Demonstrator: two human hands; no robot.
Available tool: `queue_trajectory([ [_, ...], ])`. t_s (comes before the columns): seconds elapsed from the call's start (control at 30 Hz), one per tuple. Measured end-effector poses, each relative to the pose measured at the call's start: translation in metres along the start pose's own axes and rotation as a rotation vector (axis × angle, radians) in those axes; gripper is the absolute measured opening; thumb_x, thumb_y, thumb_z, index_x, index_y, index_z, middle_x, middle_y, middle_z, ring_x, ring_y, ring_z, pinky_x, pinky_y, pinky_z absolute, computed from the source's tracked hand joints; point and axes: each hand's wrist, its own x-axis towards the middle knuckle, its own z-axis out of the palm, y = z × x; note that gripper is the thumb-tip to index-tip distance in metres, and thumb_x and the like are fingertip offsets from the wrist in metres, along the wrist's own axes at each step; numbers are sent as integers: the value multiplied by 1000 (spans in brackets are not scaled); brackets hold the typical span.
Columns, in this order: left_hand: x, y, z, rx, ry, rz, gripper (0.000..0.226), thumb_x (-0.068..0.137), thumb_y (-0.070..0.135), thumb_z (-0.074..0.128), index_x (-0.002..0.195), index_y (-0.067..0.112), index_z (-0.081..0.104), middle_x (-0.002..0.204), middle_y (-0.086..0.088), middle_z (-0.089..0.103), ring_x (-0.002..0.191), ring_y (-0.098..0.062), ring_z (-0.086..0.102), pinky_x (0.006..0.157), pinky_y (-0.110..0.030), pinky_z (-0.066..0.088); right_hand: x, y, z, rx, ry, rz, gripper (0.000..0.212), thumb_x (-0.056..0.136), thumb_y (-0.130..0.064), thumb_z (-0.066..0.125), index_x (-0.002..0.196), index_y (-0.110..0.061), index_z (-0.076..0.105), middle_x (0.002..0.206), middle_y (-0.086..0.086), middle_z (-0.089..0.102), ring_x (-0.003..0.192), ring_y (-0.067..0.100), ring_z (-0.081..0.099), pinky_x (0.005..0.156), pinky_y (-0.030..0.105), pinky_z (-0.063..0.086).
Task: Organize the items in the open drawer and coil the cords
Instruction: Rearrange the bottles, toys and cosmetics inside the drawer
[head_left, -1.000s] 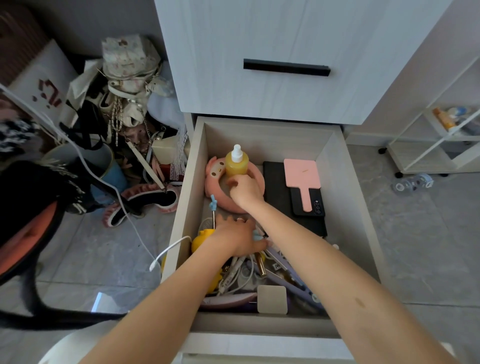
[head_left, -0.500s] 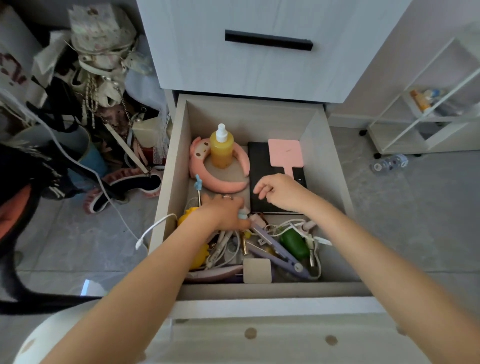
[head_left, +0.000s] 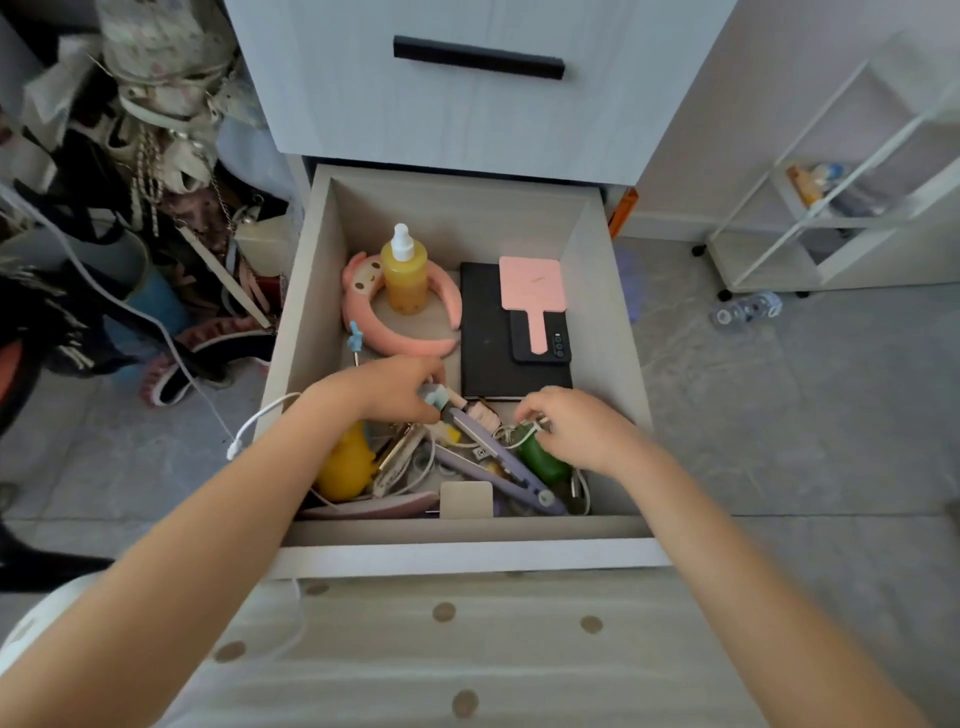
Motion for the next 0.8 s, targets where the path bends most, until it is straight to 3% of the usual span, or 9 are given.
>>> queue_trajectory([
  [0.1, 1, -1, -1, -23, 127, 37, 29, 81, 23, 65, 106, 21, 51, 91, -3, 60, 81, -20, 58, 66, -31, 45, 1, 2, -1, 103, 79, 47, 37, 90, 0, 44, 116, -20, 60, 117, 0, 60, 101, 16, 58, 83, 26, 46],
  [0.2, 2, -1, -1, -56, 262, 85, 40, 80, 21, 68, 116, 18, 51, 99, 0, 60, 88, -16, 60, 73, -31, 51, -1, 2, -1, 170, 131, 53, 34, 92, -1, 43, 115, -19, 61, 110, 0, 65, 98, 14, 60, 84, 25, 48],
  [0.3, 1, 2, -2, -233, 242, 161, 40, 78, 10, 71, 114, 17, 53, 103, 1, 58, 91, -11, 57, 70, -16, 44, -2, 0, -2, 148, 118, 36, 33, 93, -4, 42, 114, -19, 61, 109, 0, 66, 97, 15, 61, 85, 29, 50],
  [0.43, 2, 8, -2, -343, 215, 223, 39, 80, 4, 68, 115, 13, 56, 98, 5, 56, 76, -3, 55, 63, -6, 40, 0, 0, 0, 94, 77, 31, 31, 94, -8, 42, 114, -21, 61, 111, 1, 66, 95, 17, 61, 84, 36, 52],
  [0.53, 4, 9, 0, -382, 241, 213, 30, 89, 7, 59, 118, 15, 56, 84, 7, 55, 64, -1, 55, 59, -7, 41, 0, -4, 0, 10, 180, -30, 27, 95, -14, 45, 118, -20, 59, 111, -1, 65, 93, 16, 62, 81, 36, 52],
  [0.67, 6, 7, 1, -453, 274, 255, 25, 92, 11, 56, 116, 10, 58, 93, -2, 59, 70, -9, 57, 65, -17, 48, -1, -12, -1, 109, 400, -90, 29, 95, -15, 47, 122, -19, 57, 105, -4, 66, 90, 12, 61, 76, 29, 51],
  [0.73, 7, 8, 2, -495, 310, 248, 18, 91, 11, 57, 109, 12, 59, 92, -5, 59, 66, -7, 56, 61, -16, 48, -2, -9, 1, -59, 314, -2, 29, 95, -15, 46, 122, -17, 55, 111, 2, 65, 95, 18, 60, 76, 31, 50],
  [0.8, 8, 9, 3, -506, 365, 229, 12, 91, 13, 57, 103, 14, 58, 88, -4, 58, 57, -2, 55, 54, -12, 44, -3, -7, 3, -311, 112, 99, 29, 95, -24, 48, 122, -14, 52, 113, 7, 62, 97, 24, 58, 74, 33, 45],
])
